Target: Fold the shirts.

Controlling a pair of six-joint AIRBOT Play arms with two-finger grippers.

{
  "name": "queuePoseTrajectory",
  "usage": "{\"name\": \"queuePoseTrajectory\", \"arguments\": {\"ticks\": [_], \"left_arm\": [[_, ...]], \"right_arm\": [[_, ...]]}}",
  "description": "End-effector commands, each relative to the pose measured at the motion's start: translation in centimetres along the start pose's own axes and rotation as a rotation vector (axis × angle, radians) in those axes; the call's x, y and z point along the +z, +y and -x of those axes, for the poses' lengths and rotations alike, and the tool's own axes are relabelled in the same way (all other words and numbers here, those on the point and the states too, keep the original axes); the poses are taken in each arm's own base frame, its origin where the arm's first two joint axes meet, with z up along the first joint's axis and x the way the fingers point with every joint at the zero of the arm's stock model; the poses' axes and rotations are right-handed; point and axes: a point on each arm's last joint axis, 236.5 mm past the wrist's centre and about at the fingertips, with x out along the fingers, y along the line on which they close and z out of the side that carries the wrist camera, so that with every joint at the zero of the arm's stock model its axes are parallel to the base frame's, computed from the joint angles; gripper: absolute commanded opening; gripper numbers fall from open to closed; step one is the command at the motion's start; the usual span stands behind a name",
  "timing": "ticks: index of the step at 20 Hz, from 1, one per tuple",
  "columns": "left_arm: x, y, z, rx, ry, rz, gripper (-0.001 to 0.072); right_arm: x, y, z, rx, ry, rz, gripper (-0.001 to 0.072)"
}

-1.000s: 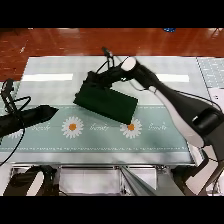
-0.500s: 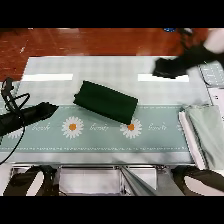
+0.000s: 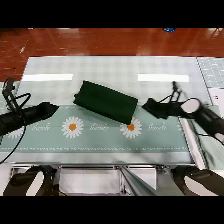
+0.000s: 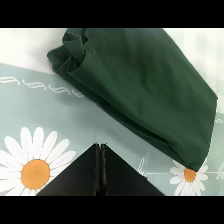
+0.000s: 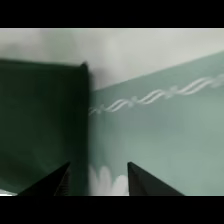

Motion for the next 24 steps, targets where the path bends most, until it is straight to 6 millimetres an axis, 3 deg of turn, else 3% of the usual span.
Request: {"name": "queuePoseTrajectory", "arguments": {"ticks": [1,4,7,8,10,12,15,18,21,24], "left_arm": [[-0.7,0.0,-0.4,-0.010,0.038,0.021,0.0019],[-1.2,-0.1,-0.5,-0.011,0.059,0.022,0.0019],[-1.1,0.0,-0.5,-0.010,0.058,0.025,0.0019],[-1.1,0.1,-0.6,-0.009,0.060,0.025,0.0019],[-1.2,0.1,-0.7,-0.008,0.063,0.027,0.0019],[-1.2,0.1,-0.7,-0.008,0.064,0.027,0.0019],[-1.2,0.2,-0.8,-0.007,0.069,0.015,0.0019],[-1.3,0.2,-0.8,-0.007,0.072,0.016,0.0019],[-1.8,0.2,-0.8,-0.008,0.094,0.018,0.0019],[-2.0,0.2,-0.8,-0.010,0.103,0.018,0.0019]], "right_arm": [[-2.2,1.1,-4.6,0.104,0.095,-0.096,0.0420],[-2.5,2.0,-6.4,0.123,0.163,-0.096,0.0419],[-3.3,4.7,-8.1,0.162,0.241,-0.034,0.0401],[-3.7,6.0,-8.7,0.179,0.275,-0.010,0.0339],[-4.0,9.1,-9.2,0.235,0.314,0.095,0.0026],[-3.1,13.2,-7.9,0.306,0.305,0.208,0.0028],[1.4,19.5,-3.8,0.363,0.206,0.354,0.0028],[8.3,24.0,2.4,0.344,0.044,0.446,0.0028],[14.3,24.2,8.9,0.258,-0.084,0.471,0.0028],[18.4,22.7,15.2,0.212,-0.171,0.428,0.0028]]}}
